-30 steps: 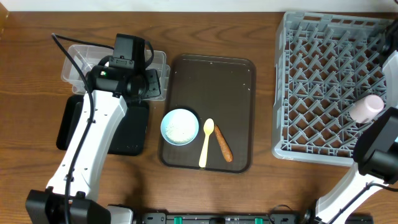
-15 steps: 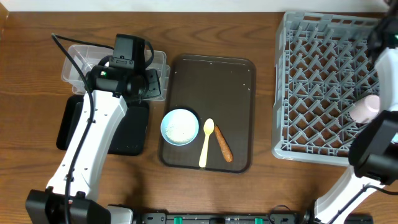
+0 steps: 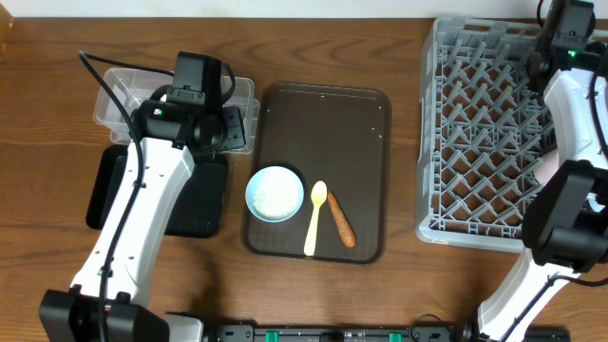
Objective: Sort waste into correct bins and load items into the dishwasher rack
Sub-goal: 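Set blue bowl in rack's back right and release right gripper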
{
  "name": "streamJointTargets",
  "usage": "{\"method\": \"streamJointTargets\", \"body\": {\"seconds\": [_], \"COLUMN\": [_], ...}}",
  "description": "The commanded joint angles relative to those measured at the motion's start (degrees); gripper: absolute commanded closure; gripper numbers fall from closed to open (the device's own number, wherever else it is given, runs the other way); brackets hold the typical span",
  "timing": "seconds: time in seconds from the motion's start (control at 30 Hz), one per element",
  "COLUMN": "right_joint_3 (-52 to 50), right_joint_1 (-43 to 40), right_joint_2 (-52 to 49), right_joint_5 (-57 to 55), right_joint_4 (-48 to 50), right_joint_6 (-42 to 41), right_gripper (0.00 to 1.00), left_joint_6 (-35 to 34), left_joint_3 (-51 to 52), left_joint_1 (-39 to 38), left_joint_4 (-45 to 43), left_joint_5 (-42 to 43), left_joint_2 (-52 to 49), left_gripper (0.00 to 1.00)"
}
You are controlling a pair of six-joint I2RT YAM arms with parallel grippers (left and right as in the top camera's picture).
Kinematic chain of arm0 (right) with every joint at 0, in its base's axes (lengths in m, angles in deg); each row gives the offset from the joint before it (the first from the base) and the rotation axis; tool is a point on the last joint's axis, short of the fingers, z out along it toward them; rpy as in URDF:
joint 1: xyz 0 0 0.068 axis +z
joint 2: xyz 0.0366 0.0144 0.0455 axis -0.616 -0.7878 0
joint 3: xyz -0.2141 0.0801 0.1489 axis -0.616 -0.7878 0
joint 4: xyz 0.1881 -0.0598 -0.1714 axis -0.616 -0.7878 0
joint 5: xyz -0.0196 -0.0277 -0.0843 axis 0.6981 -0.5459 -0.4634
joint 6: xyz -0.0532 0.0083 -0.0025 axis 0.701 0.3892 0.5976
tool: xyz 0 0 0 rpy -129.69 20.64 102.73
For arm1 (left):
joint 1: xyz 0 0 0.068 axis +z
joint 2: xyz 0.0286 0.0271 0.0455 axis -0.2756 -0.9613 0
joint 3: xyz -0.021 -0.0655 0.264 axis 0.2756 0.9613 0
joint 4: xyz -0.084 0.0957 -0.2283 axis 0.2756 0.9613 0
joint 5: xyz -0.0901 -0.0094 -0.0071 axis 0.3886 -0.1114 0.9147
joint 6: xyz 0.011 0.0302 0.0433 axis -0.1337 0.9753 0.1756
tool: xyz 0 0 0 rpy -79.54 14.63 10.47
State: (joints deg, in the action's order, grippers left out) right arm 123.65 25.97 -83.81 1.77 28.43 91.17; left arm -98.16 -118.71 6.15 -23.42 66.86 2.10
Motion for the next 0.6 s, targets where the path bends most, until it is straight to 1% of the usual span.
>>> {"method": "streamJointTargets", "body": {"seconds": [0.0,0.07,0.13,0.17,0.2,0.27,0.4,0.47,0.57], "right_joint_3": [-0.2,-0.2,-0.2,-0.2,-0.2,-0.2,-0.2,-0.2,-0.2], "right_joint_1": [0.1,0.3,0.5,0.5,0.5,0.5,0.5,0.5,1.4], "right_joint_2": [1.4,2.9,5.1,6.2,7.5,10.0,14.0,15.1,15.7], "right_joint_5": [-0.5,1.0,4.5,6.7,10.0,17.4,37.1,46.7,58.9], "right_joint_4": [0.7,0.8,0.6,0.4,-0.1,-1.9,-7.6,-11.0,-16.8], "right_joint_6": [-2.8,-2.8,-3.0,-3.3,-3.6,-4.5,-4.5,-4.5,-4.5], "right_gripper": [0.36,0.32,0.29,0.26,0.24,0.23,0.22,0.23,0.34], "left_joint_6": [-0.3,-0.3,-0.3,-0.3,-0.3,-0.3,-0.3,-0.3,-0.3], "left_joint_3": [0.2,0.2,0.2,0.2,0.2,0.2,0.2,0.2,0.2], "left_joint_1": [0.2,0.2,0.2,0.2,0.2,0.2,0.2,0.2,0.2], "left_joint_4": [0.3,0.3,0.3,0.3,0.3,0.3,0.3,0.3,0.3], "left_joint_5": [-0.5,-0.5,-0.5,-0.5,-0.5,-0.5,-0.5,-0.5,-0.5], "left_joint_2": [-0.2,-0.2,-0.2,-0.2,-0.2,-0.2,-0.2,-0.2,-0.2], "left_gripper": [0.54,0.54,0.54,0.54,0.54,0.54,0.54,0.54,0.54]}}
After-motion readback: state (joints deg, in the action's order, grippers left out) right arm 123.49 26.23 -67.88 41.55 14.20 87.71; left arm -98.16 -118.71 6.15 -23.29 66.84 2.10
